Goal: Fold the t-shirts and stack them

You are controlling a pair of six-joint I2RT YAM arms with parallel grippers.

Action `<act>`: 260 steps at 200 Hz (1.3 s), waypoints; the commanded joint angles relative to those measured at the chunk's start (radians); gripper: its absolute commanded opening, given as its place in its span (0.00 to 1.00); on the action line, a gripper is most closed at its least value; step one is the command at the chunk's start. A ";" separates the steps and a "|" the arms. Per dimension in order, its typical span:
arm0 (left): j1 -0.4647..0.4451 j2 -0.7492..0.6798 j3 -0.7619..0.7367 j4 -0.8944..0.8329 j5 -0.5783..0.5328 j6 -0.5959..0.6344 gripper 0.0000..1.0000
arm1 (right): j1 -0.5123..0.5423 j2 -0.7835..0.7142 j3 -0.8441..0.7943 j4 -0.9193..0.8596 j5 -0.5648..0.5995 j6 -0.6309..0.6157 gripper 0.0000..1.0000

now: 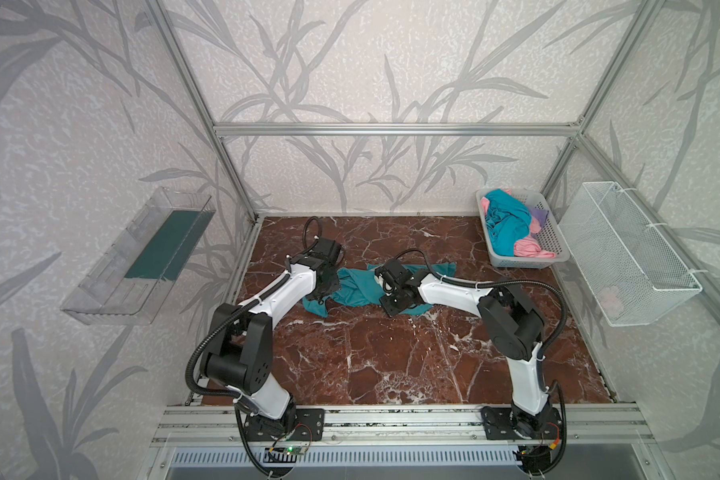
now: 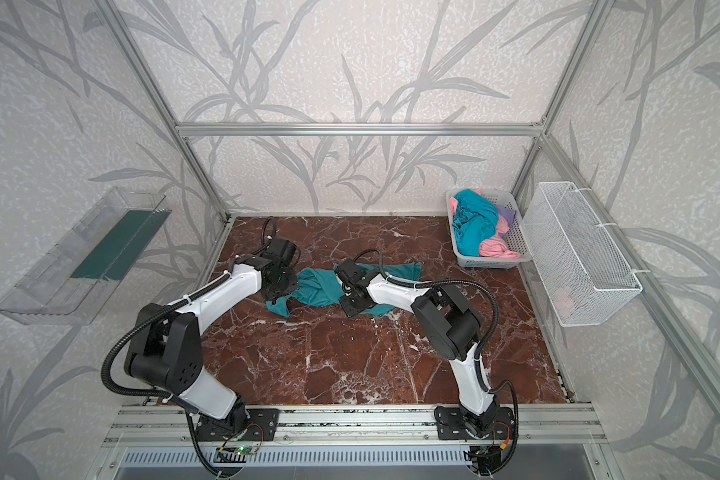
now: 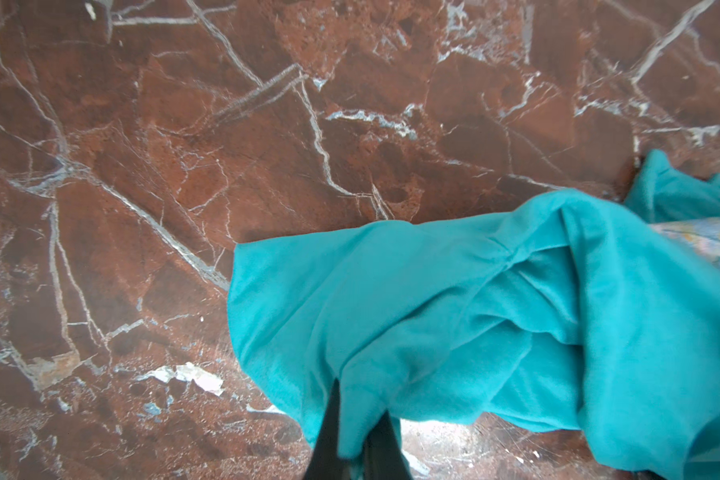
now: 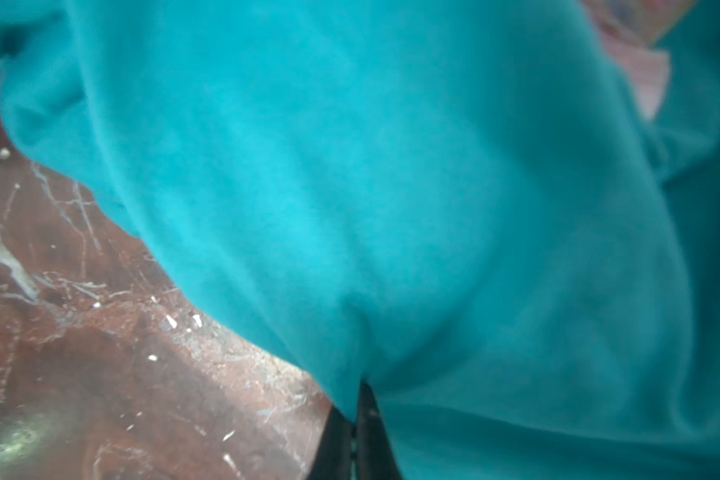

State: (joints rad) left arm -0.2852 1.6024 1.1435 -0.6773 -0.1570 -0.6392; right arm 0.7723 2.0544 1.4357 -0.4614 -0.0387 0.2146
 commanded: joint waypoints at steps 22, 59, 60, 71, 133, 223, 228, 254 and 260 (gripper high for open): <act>0.007 -0.079 0.025 -0.088 -0.070 -0.016 0.04 | -0.148 -0.199 0.101 -0.135 -0.134 0.032 0.00; 0.008 -0.193 -0.043 -0.128 -0.170 -0.046 0.03 | -0.215 -0.383 0.070 -0.252 -0.186 0.078 0.00; 0.008 -0.197 -0.045 -0.128 -0.171 -0.047 0.03 | -0.215 -0.387 0.067 -0.255 -0.187 0.080 0.00; 0.007 -0.234 -0.069 -0.126 -0.189 -0.056 0.03 | -0.216 -0.429 0.037 -0.295 -0.210 0.108 0.00; 0.007 -0.274 -0.086 -0.085 -0.188 -0.015 0.07 | -0.278 -0.467 -0.023 -0.314 -0.257 0.163 0.00; 0.006 0.006 0.090 -0.051 -0.064 -0.018 0.55 | -0.341 -0.043 0.319 -0.363 -0.004 0.072 0.54; 0.006 0.005 0.090 -0.053 -0.073 -0.016 0.55 | -0.331 -0.068 0.299 -0.362 0.021 0.063 0.54; 0.007 0.009 0.093 -0.090 -0.123 -0.016 0.48 | -0.281 -0.183 0.170 -0.328 0.052 0.053 0.34; 0.007 0.012 0.094 -0.098 -0.131 -0.016 0.45 | -0.270 -0.202 0.135 -0.310 0.030 0.060 0.27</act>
State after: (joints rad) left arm -0.2848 1.6226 1.2133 -0.7101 -0.2276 -0.6556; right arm 0.4568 1.9762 1.6558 -0.7815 -0.0448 0.2932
